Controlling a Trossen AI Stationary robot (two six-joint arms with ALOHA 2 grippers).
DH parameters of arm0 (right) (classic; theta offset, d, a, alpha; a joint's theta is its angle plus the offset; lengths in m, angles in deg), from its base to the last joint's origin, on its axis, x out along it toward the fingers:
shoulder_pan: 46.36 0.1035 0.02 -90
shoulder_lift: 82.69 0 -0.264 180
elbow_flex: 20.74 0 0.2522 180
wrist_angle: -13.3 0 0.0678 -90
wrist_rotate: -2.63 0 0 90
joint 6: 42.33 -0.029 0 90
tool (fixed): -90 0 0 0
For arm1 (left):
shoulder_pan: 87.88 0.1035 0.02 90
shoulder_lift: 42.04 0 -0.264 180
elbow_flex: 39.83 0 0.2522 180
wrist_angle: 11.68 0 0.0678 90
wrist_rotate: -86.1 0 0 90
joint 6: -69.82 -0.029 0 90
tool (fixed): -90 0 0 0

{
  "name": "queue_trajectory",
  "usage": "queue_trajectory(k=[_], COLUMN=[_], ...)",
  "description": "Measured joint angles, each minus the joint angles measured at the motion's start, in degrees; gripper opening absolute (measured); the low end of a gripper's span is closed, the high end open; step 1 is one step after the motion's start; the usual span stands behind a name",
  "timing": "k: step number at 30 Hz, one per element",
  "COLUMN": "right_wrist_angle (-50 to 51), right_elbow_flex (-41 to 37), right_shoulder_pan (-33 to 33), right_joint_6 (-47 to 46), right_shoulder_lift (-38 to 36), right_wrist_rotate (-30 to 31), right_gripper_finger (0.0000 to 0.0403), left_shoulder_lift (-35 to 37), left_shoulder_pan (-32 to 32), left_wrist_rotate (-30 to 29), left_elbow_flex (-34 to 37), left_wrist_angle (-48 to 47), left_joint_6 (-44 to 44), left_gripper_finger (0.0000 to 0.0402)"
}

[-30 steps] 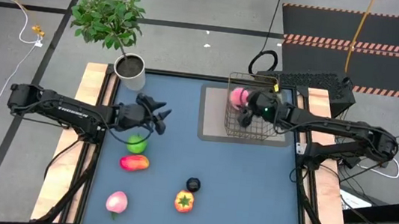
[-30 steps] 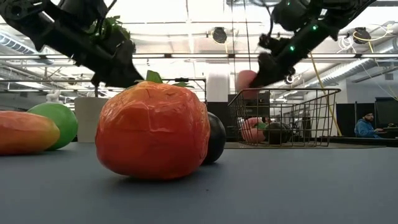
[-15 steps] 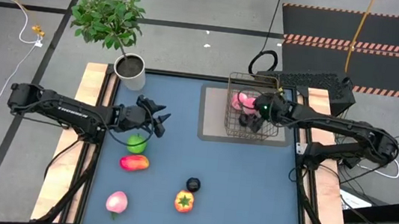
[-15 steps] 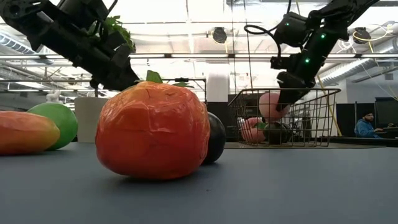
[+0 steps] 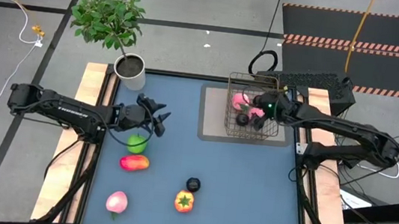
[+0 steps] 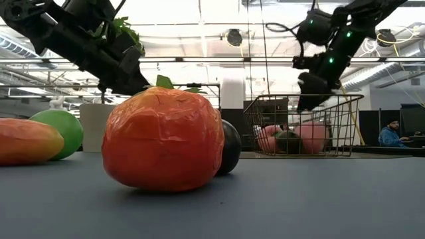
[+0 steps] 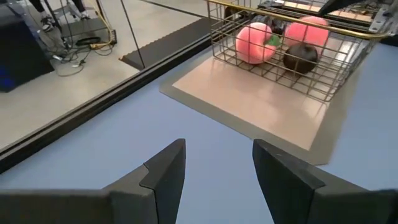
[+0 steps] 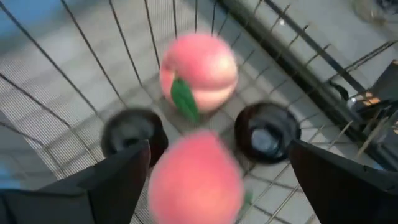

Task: Build produce basket
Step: Put the black plum into the gold wire basket

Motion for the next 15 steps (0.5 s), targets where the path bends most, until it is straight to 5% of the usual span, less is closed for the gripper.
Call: queue_trajectory(k=[3,8,15], right_wrist_angle=[-0.4,-8.4,-21.3], right_elbow_flex=[1.9,3.1,3.1], right_shoulder_pan=[1.2,6.4,25.5], right_joint_6=[-0.7,-0.7,3.0], right_shoulder_lift=[-3.6,-8.3,-1.4], right_wrist_rotate=[-1.4,-14.0,-15.1], right_gripper_finger=[0.0379,0.0379,0.038], left_shoulder_lift=[0.0,0.0,0.0], left_shoulder_pan=[0.1,0.1,0.1], left_wrist_rotate=[0.0,0.0,0.0], left_elbow_flex=[0.0,0.0,0.0], left_wrist_angle=[0.0,0.0,-1.3], left_joint_6=[0.1,1.1,2.1], left_gripper_finger=[0.0191,0.0191,0.0191])
